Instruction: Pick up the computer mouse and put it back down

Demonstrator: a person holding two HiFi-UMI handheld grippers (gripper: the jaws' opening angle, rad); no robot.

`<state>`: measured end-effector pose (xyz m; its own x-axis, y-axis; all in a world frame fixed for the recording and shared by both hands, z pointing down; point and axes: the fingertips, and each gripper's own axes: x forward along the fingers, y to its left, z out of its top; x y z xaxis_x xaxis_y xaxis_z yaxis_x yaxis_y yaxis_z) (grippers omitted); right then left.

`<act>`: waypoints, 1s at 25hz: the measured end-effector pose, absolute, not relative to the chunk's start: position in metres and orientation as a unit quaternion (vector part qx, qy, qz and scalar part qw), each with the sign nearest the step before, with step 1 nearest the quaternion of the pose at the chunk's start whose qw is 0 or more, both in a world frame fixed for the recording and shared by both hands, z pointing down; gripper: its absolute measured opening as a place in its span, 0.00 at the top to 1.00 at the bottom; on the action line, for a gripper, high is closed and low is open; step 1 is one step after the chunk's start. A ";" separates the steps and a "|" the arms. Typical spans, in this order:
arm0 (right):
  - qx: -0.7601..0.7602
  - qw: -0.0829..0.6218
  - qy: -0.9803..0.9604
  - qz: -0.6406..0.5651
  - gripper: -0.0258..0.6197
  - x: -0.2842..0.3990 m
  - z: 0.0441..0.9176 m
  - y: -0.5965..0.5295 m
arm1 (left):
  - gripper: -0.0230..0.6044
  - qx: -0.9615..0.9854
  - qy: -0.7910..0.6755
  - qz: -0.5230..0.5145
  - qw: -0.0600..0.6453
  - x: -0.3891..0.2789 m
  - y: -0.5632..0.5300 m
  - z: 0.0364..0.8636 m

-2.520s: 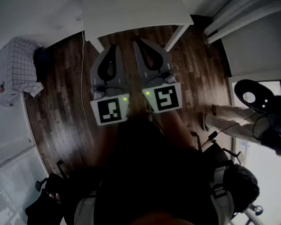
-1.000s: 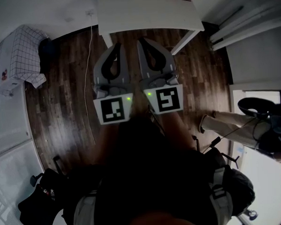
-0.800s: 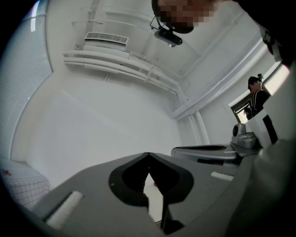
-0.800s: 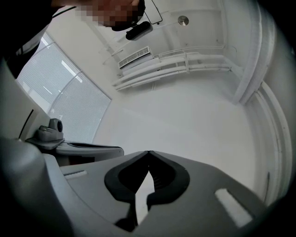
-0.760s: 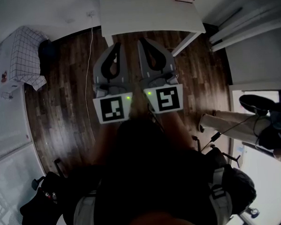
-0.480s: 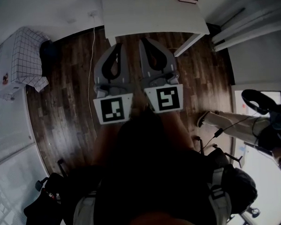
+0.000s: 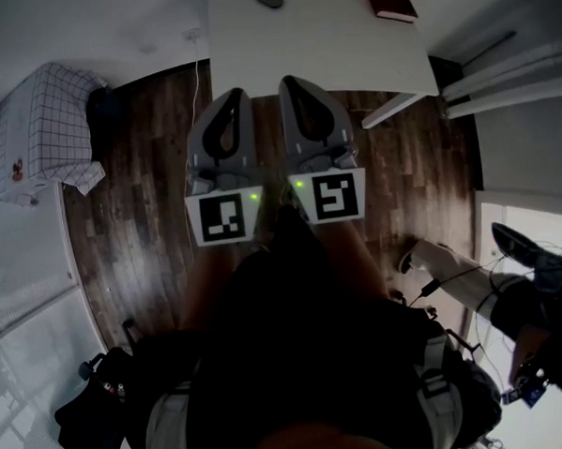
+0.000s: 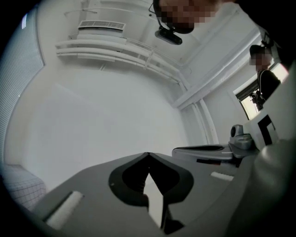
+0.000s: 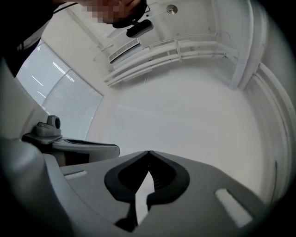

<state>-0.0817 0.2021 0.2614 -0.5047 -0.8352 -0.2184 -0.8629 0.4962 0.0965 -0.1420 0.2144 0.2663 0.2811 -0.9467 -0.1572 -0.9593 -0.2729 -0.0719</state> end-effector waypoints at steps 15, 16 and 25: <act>-0.492 0.041 0.867 0.065 0.94 -0.019 0.295 0.051 | 0.96 -0.807 0.588 0.002 0.048 -0.082 0.063 0.294; -0.493 0.036 0.867 0.062 0.94 -0.019 0.299 0.044 | 0.96 -0.808 0.588 -0.003 0.046 -0.084 0.056 0.298; -0.502 0.009 0.863 0.059 0.94 -0.050 0.318 -0.020 | 0.96 -0.820 0.570 -0.017 0.052 -0.121 -0.012 0.316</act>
